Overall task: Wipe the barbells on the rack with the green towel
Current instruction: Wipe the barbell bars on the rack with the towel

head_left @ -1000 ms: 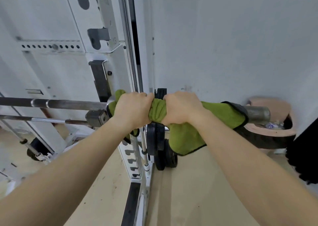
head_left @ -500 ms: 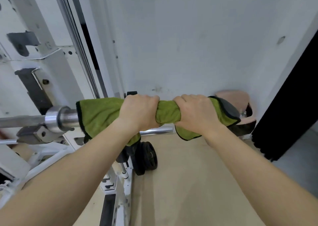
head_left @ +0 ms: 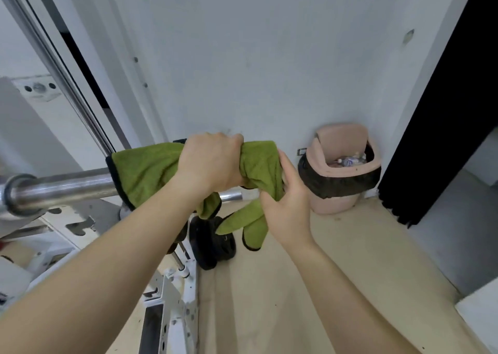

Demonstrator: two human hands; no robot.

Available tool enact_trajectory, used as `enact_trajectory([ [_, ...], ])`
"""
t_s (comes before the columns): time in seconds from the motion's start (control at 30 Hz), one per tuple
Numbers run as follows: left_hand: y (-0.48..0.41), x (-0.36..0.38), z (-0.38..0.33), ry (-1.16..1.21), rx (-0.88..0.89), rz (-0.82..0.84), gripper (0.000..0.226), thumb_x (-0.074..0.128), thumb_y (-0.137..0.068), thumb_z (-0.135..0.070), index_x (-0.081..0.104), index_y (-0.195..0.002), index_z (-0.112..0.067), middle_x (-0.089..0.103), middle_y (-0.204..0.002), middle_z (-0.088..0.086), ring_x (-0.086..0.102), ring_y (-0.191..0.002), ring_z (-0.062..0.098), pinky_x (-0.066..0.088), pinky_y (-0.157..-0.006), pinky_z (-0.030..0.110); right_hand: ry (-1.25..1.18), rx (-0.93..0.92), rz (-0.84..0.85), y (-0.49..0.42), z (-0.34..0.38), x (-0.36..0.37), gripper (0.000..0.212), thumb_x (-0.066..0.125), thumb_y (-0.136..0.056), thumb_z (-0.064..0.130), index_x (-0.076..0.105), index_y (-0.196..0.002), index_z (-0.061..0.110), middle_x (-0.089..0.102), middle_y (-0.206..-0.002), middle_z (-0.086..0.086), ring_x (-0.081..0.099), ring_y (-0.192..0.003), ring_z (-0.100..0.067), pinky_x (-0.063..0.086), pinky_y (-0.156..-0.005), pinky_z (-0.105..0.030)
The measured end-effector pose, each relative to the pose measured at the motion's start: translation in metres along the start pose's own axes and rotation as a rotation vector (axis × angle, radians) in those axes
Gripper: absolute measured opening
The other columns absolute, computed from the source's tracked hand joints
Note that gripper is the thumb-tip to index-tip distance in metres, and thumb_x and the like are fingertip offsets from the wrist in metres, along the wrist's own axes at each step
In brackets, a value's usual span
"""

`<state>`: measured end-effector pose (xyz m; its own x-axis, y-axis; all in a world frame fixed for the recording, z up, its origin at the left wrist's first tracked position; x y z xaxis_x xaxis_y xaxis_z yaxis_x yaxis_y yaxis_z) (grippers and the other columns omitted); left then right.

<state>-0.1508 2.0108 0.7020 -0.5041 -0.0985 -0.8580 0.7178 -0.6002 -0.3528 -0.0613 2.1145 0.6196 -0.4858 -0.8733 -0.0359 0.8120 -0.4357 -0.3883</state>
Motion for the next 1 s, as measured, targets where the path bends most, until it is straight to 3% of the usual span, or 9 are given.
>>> enact_trajectory([
  [0.1, -0.001, -0.002, 0.0, 0.016, 0.002, 0.075, 0.071, 0.057, -0.064, -0.088, 0.048, -0.092, -0.024, 0.046, -0.064, -0.005, 0.052, -0.06, 0.025, 0.036, -0.052, 0.03, -0.064, 0.017, -0.021, -0.003, 0.001, -0.001, 0.077, 0.066, -0.083, -0.006, 0.041, -0.151, 0.018, 0.057, -0.139, 0.014, 0.054, -0.129, -0.002, 0.044, -0.111, -0.035],
  [0.2, -0.001, -0.002, -0.002, 0.003, 0.013, 0.078, 0.066, 0.06, -0.066, -0.083, 0.047, -0.09, -0.023, 0.047, -0.064, -0.005, 0.053, -0.06, 0.024, 0.036, -0.052, 0.03, 0.015, -0.006, 0.004, -0.009, 0.006, 0.002, 0.08, 0.071, -0.08, 0.003, 0.04, -0.151, 0.021, 0.055, -0.126, 0.033, 0.055, -0.122, 0.007, 0.045, -0.103, -0.02],
  [0.3, -0.001, -0.005, -0.004, -0.015, 0.018, 0.045, 0.06, 0.062, -0.068, -0.079, 0.047, -0.088, -0.024, 0.048, -0.062, -0.007, 0.053, -0.057, 0.023, 0.035, -0.052, 0.029, 0.085, -0.024, 0.011, -0.007, 0.007, -0.006, 0.072, 0.073, -0.08, 0.008, 0.048, -0.146, 0.019, 0.062, -0.124, 0.022, 0.058, -0.118, 0.006, 0.044, -0.098, -0.012],
  [0.43, 0.0, -0.006, -0.004, -0.023, 0.023, 0.064, 0.06, 0.059, -0.069, -0.078, 0.051, -0.093, -0.023, 0.049, -0.063, -0.007, 0.054, -0.059, 0.022, 0.038, -0.053, 0.029, -0.133, 0.032, 0.011, -0.006, 0.009, -0.017, 0.062, 0.074, -0.08, 0.01, 0.055, -0.139, 0.012, 0.067, -0.129, 0.003, 0.063, -0.119, -0.006, 0.05, -0.104, -0.033],
  [0.53, 0.0, -0.006, -0.004, -0.014, 0.019, 0.076, 0.063, 0.059, -0.068, -0.08, 0.052, -0.094, -0.023, 0.05, -0.065, -0.007, 0.055, -0.06, 0.022, 0.037, -0.053, 0.029, -0.219, 0.078, 0.058, -0.009, 0.012, -0.01, 0.067, 0.068, -0.083, 0.014, 0.046, -0.146, 0.012, 0.058, -0.14, 0.004, 0.055, -0.128, -0.003, 0.045, -0.108, -0.028],
  [0.63, 0.0, -0.005, -0.003, -0.013, 0.015, 0.095, 0.063, 0.06, -0.067, -0.081, 0.051, -0.094, -0.024, 0.048, -0.064, -0.008, 0.054, -0.061, 0.023, 0.036, -0.054, 0.029, -0.008, 0.003, 0.106, -0.009, 0.013, -0.005, 0.066, 0.063, -0.088, 0.008, 0.042, -0.15, 0.014, 0.053, -0.141, 0.01, 0.046, -0.134, 0.004, 0.041, -0.111, -0.022],
  [0.83, -0.001, -0.006, -0.002, -0.009, 0.007, 0.076, 0.06, 0.063, -0.067, -0.078, 0.053, -0.093, -0.024, 0.052, -0.064, -0.007, 0.055, -0.059, 0.022, 0.036, -0.052, 0.028, -0.235, 0.099, 0.117, -0.012, 0.007, -0.021, 0.057, 0.064, -0.083, 0.015, 0.054, -0.138, 0.011, 0.065, -0.133, -0.002, 0.058, -0.127, -0.01, 0.046, -0.109, -0.039],
  [0.9, 0.0, -0.006, -0.002, -0.016, 0.005, 0.058, 0.061, 0.061, -0.067, -0.08, 0.052, -0.092, -0.024, 0.052, -0.064, -0.007, 0.056, -0.059, 0.022, 0.036, -0.051, 0.029, -0.246, 0.122, 0.156, -0.014, 0.01, -0.014, 0.061, 0.063, -0.085, 0.014, 0.048, -0.145, 0.01, 0.059, -0.141, -0.002, 0.054, -0.132, -0.01, 0.043, -0.111, -0.035],
  [1.0, 0.001, -0.007, -0.003, -0.018, 0.003, 0.048, 0.063, 0.06, -0.067, -0.082, 0.05, -0.09, -0.024, 0.052, -0.063, -0.007, 0.055, -0.058, 0.022, 0.037, -0.052, 0.029, 0.052, 0.025, 0.168, -0.011, 0.013, -0.009, 0.064, 0.062, -0.088, 0.01, 0.044, -0.15, 0.016, 0.058, -0.141, 0.007, 0.052, -0.131, 0.0, 0.043, -0.108, -0.02],
])
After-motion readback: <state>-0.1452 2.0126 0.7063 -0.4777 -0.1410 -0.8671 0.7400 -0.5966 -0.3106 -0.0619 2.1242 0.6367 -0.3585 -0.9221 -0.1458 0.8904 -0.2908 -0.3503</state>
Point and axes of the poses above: each hand's wrist, its own y-axis away from the middle knuckle, its own x-axis out of the palm, z = x × y, the point moved 9 cm from there along -y, towards the middle knuckle
